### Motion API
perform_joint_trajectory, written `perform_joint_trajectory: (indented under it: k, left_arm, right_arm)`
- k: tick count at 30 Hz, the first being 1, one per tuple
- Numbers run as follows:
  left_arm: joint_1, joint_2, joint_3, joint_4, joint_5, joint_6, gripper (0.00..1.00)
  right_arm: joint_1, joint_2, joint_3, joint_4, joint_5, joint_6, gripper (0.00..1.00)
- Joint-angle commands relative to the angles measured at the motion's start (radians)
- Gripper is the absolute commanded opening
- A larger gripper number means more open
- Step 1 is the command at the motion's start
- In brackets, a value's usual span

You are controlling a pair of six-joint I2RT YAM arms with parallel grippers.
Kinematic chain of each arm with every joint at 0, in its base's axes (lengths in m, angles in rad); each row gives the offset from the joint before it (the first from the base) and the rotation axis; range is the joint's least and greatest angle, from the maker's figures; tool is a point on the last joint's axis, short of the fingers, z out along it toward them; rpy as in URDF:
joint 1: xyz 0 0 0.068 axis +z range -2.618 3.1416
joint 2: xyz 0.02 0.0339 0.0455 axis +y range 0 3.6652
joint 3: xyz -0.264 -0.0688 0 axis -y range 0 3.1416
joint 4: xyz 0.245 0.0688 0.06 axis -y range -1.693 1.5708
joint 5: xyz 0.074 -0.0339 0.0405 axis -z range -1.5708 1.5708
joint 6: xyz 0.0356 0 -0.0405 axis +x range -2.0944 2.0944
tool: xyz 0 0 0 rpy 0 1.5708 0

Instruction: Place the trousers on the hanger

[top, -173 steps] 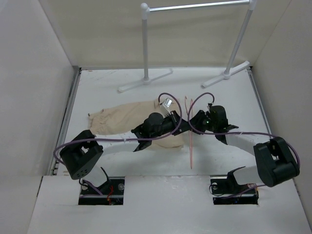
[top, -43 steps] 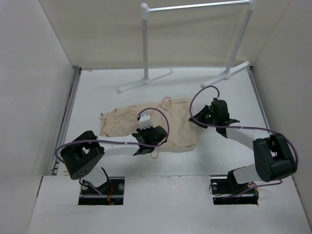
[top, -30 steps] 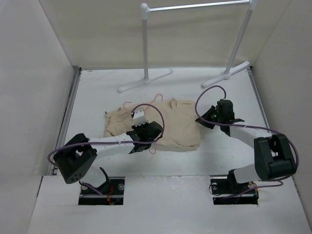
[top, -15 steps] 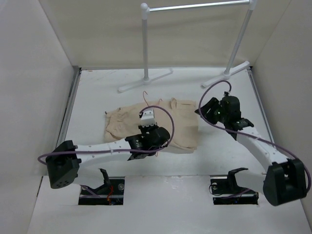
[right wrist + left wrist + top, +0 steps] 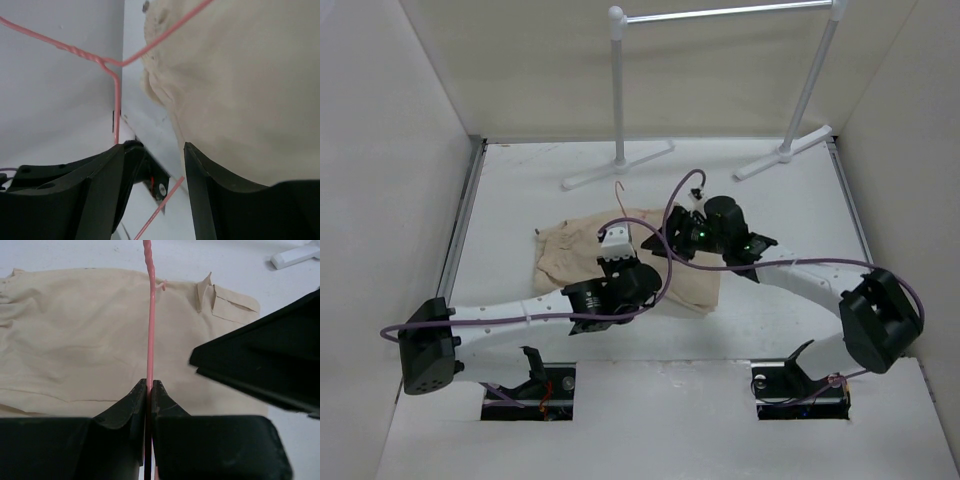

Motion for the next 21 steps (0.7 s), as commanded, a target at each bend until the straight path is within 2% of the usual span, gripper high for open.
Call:
perform_joint_trajectory:
  k: [1, 11, 14, 16, 18, 20, 21]
  left_arm:
    - [-0.013, -0.014, -0.001, 0.007, -0.049, 0.008, 0.00]
    - [-0.034, -0.003, -0.007, 0.023, -0.036, -0.009, 0.00]
    - [-0.042, -0.005, -0.011, 0.021, -0.030, -0.019, 0.00]
    - [-0.046, -0.005, -0.013, 0.023, -0.025, -0.029, 0.00]
    - [-0.048, -0.006, -0.016, 0.023, -0.022, -0.036, 0.00]
    - [-0.049, -0.012, -0.024, 0.023, -0.014, -0.045, 0.00]
    - [-0.051, -0.017, -0.030, 0.023, -0.011, -0.052, 0.01]
  right_arm:
    - [0.053, 0.017, 0.042, 0.144, -0.036, 0.060, 0.57]
    - [0.084, 0.016, 0.016, 0.217, -0.058, 0.075, 0.59]
    - [0.084, 0.059, 0.047, 0.220, -0.078, 0.076, 0.58]
    - [0.086, 0.109, 0.068, 0.219, -0.084, 0.079, 0.49]
    - [0.095, 0.140, 0.075, 0.223, -0.086, 0.089, 0.36]
    - [0.096, 0.145, 0.070, 0.243, -0.079, 0.098, 0.18]
    - [0.096, 0.143, 0.065, 0.248, -0.073, 0.104, 0.13]
